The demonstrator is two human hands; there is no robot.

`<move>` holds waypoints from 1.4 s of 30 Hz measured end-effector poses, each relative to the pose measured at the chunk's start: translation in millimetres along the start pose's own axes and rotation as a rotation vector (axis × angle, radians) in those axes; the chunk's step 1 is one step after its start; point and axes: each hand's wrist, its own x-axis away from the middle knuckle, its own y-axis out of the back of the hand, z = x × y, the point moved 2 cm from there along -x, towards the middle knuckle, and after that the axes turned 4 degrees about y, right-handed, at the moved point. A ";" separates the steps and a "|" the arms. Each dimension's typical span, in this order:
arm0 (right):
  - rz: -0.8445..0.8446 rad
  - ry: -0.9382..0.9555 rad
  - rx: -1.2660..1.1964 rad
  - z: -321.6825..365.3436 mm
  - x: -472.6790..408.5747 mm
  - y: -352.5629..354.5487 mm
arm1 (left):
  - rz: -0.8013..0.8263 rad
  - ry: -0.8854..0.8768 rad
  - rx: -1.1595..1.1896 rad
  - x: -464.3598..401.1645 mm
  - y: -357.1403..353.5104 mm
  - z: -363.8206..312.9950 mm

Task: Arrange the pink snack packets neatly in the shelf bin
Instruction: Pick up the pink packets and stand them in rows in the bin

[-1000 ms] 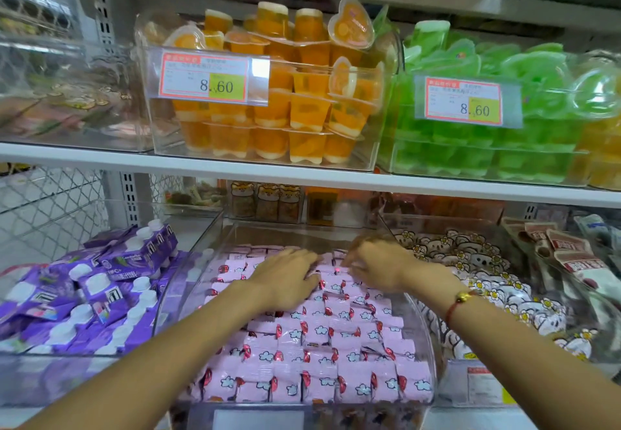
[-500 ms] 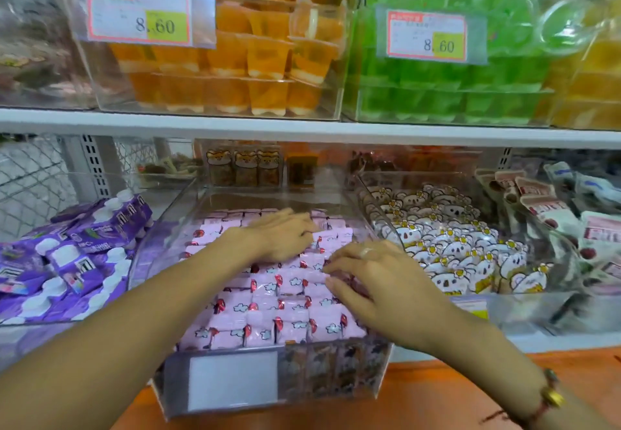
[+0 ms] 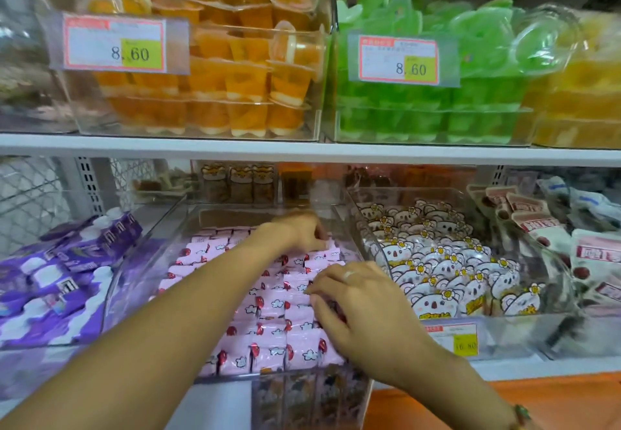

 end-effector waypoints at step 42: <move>-0.398 -0.304 -0.758 -20.5 -26.4 32.6 | -0.020 0.402 1.741 107.6 19.1 17.3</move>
